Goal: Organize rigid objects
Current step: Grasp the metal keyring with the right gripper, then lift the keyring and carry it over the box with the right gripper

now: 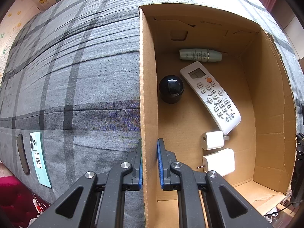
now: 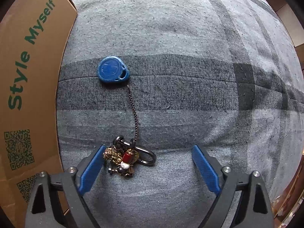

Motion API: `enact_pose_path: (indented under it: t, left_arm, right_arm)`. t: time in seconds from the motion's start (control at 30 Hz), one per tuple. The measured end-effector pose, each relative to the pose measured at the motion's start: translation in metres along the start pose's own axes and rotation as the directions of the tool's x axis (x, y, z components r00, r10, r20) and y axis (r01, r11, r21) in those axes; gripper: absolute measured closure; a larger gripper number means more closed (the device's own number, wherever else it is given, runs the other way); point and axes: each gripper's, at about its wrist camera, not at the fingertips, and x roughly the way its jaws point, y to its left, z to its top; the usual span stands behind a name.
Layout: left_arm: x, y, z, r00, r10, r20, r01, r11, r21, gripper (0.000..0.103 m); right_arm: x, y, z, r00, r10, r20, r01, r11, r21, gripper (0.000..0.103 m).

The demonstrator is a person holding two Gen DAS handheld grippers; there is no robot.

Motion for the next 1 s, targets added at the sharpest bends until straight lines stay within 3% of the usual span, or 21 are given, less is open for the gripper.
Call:
enact_pose_path:
  t: [0.03, 0.07, 0.1, 0.33, 0.53, 0.7, 1.0]
  left_arm:
    - [0.000, 0.000, 0.000, 1.000, 0.000, 0.000, 0.000, 1.000, 0.000, 0.091]
    - [0.000, 0.000, 0.000, 1.000, 0.000, 0.000, 0.000, 1.000, 0.000, 0.091]
    - [0.000, 0.000, 0.000, 1.000, 0.000, 0.000, 0.000, 1.000, 0.000, 0.091]
    - [0.000, 0.000, 0.000, 1.000, 0.000, 0.001, 0.000, 1.000, 0.000, 0.091]
    - [-0.001, -0.001, 0.000, 1.000, 0.000, 0.001, 0.000, 1.000, 0.001, 0.091]
    - [-0.001, -0.001, 0.000, 1.000, 0.001, 0.001, -0.001, 1.000, 0.001, 0.091]
    - [-0.002, 0.000, 0.001, 1.000, -0.004, -0.001, 0.004, 1.000, -0.001, 0.091]
  right_arm:
    - [-0.002, -0.001, 0.000, 1.000, 0.005, -0.001, -0.005, 1.000, 0.000, 0.024]
    - [-0.004, -0.002, -0.001, 1.000, 0.012, -0.005, -0.012, 1.000, -0.003, 0.041]
    - [-0.006, -0.001, 0.000, 1.000, 0.012, -0.006, -0.012, 1.000, -0.008, 0.052]
    - [-0.016, -0.006, 0.004, 0.999, 0.027, -0.025, -0.028, 0.999, -0.022, 0.076]
    - [-0.030, -0.013, 0.006, 0.999, 0.043, -0.018, -0.043, 0.999, -0.007, 0.078]
    - [-0.046, -0.015, 0.007, 0.999, 0.053, -0.005, -0.053, 0.998, -0.023, 0.087]
    - [-0.081, -0.019, 0.019, 0.998, 0.055, 0.034, -0.054, 0.998, -0.024, 0.087]
